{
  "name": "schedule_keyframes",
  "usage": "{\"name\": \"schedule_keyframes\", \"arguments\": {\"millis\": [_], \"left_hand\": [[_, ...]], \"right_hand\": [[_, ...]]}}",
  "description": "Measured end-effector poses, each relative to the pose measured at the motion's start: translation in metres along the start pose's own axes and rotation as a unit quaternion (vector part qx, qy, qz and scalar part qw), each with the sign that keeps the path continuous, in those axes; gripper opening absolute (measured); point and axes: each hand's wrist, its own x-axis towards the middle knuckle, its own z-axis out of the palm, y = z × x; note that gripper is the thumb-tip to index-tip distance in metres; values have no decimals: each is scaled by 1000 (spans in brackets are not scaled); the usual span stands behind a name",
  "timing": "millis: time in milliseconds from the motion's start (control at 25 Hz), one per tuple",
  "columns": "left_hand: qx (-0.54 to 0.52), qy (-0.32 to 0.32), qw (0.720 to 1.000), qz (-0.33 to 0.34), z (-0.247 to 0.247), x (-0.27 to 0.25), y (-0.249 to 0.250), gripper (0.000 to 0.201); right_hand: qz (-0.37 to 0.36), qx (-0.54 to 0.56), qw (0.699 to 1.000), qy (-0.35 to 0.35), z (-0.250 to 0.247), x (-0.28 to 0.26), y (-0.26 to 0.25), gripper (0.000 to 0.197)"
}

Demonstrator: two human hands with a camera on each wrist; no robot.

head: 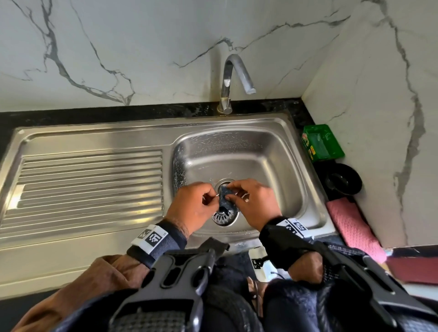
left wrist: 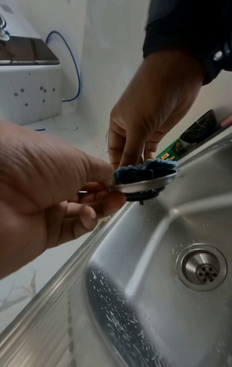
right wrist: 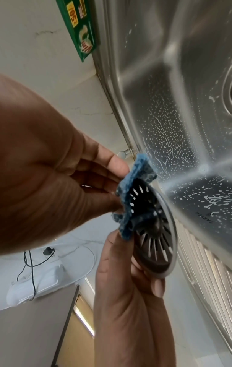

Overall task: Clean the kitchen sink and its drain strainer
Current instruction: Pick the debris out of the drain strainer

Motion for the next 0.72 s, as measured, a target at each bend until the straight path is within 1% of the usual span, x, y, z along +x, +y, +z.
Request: {"name": "schedule_keyframes", "arguments": {"millis": [40, 80, 200, 240, 280, 320, 360, 400, 440, 520, 560, 640, 680, 720], "left_hand": [[9, 8, 1000, 16, 0, 1, 0, 10], [9, 26, 999, 25, 1, 2, -1, 10], [-31, 110, 993, 27, 0, 3, -4, 8], [-50, 127, 990, 21, 1, 2, -4, 7], [-61, 131, 989, 11, 3, 1, -4, 6], [-62, 121, 991, -5, 6, -1, -5, 5], [-51, 100, 993, -20, 8, -3, -5, 2], [-32, 79, 996, -26, 10, -3, -6, 3], [-11, 66, 998, -21, 10, -1, -7, 8], [17, 59, 998, 11, 9, 6, -9, 18], [40, 54, 997, 31, 7, 11, -8, 18], [105, 32, 991, 70, 7, 20, -2, 11], [127, 27, 988, 86, 6, 23, 1, 7], [133, 31, 986, 97, 6, 25, 1, 4]], "right_hand": [[2, 0, 1000, 12, 1, 1, -1, 24], [21, 8, 1000, 15, 1, 2, -1, 21], [139, 67, 988, 2, 2, 1, 3, 10], [166, 85, 983, -1, 3, 1, 4, 8], [179, 91, 980, 1, 3, 2, 5, 8], [177, 87, 980, 7, 3, 4, 6, 7], [155, 67, 985, 15, 1, 6, 7, 6], [111, 35, 993, 22, -1, 8, 8, 7], [55, -1, 998, 27, -3, 10, 9, 9], [-49, -52, 997, 26, -6, 12, 10, 12], [-84, -62, 994, 21, -6, 12, 9, 12], [-121, -72, 990, 15, -4, 12, 8, 11], [-125, -72, 989, 21, -3, 12, 8, 11], [-109, -61, 991, 38, -2, 12, 9, 12]]}}
